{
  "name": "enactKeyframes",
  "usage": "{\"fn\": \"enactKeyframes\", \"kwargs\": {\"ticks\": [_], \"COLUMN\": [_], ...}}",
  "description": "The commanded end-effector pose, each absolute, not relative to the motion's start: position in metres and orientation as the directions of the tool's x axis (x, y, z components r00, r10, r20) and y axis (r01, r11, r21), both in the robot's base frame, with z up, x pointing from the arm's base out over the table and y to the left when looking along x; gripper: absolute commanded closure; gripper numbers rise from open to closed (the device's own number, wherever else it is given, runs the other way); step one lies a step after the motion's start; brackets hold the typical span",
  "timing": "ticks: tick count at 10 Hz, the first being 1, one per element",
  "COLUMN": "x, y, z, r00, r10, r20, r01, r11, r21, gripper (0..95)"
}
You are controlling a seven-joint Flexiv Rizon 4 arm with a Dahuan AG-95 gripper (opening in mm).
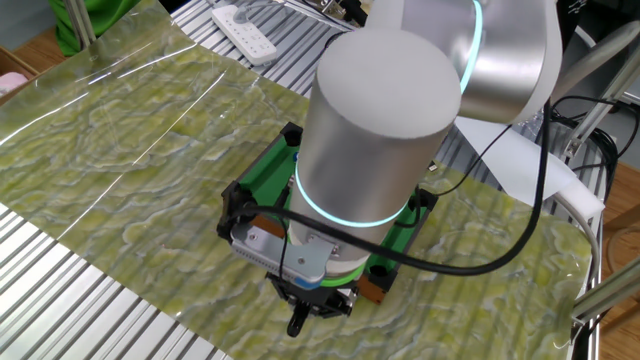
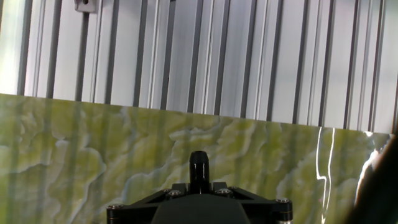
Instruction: Hit the pool ball
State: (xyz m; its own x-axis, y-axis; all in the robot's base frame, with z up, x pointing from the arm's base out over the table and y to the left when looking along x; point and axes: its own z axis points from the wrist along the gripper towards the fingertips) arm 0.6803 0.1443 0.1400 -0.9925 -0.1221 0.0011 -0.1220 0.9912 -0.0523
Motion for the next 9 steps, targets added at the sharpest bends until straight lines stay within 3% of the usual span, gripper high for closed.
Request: {"fn": "enactKeyframes", "kwargs": {"ticks": [1,9], "x": [0.6793,0.6793], "y": [0.144,0.144], "z": [0.1406,0.1406], "r00": [-0.993,-0.992], "r10": [-0.121,-0.123], "r20": [0.001,0.0], "r01": [-0.121,-0.123], "r11": [0.991,0.992], "r21": [-0.052,-0.026], "gripper": [95.0,95.0]}}
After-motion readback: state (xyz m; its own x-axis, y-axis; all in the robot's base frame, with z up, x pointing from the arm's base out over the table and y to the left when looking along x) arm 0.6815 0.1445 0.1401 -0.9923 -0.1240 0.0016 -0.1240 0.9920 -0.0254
